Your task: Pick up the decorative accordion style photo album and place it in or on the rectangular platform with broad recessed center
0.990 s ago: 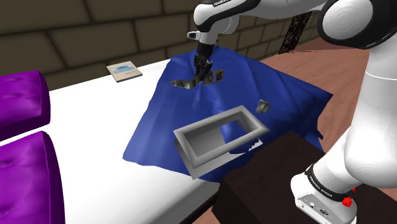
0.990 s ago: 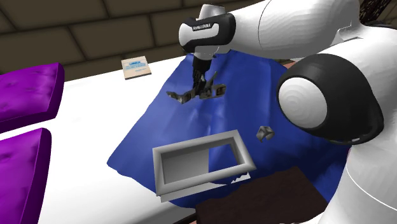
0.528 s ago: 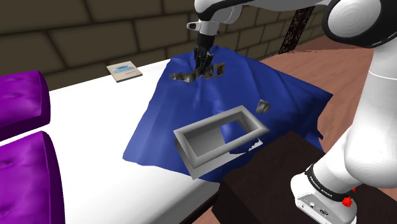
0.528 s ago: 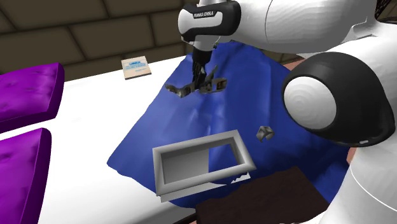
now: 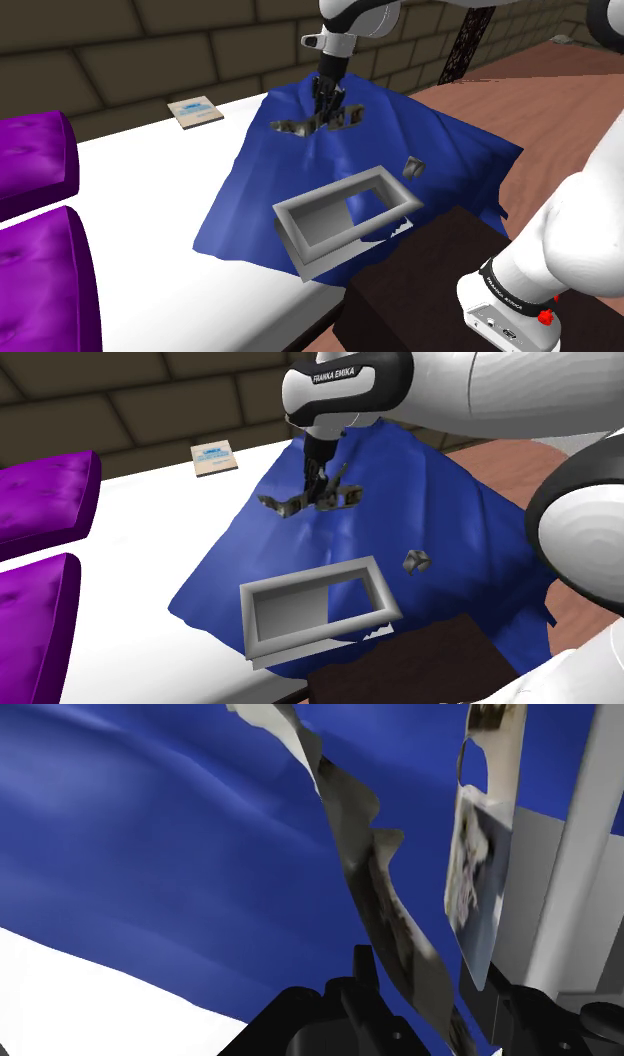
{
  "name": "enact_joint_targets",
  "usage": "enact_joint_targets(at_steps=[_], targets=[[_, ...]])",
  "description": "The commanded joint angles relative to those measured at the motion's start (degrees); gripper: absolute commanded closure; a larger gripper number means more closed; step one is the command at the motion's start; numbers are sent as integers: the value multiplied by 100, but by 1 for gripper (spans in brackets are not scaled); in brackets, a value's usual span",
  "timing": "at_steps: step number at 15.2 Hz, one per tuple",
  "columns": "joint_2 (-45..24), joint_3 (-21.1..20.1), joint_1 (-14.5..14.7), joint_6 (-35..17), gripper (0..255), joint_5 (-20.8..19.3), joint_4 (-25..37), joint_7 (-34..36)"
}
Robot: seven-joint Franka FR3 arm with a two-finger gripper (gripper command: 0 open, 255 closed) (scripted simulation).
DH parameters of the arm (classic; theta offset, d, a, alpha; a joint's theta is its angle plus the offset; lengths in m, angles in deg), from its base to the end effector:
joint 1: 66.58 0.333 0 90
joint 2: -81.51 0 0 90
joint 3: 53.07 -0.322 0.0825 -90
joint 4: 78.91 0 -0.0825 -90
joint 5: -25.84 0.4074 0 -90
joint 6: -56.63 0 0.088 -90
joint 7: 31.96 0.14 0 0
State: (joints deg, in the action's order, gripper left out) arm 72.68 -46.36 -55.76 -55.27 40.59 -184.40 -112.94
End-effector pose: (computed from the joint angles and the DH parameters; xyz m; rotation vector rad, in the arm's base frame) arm 0.6159 0.0712 0.4054 -2.2639 -1.8777 -0.1544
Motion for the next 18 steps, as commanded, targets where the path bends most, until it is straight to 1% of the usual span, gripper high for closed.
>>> enact_joint_targets(at_steps=[1,5,10,17,18], targets=[[436,-43,83,-180,255,-38,-584,99],[1269,-168,222,-407,255,-97,-1579,345],[2292,-388,367,-558,255,-115,-2669,702],[3742,-797,590,-514,255,16,-3953,1274],[4070,-900,656,-463,255,73,-4200,1415]])
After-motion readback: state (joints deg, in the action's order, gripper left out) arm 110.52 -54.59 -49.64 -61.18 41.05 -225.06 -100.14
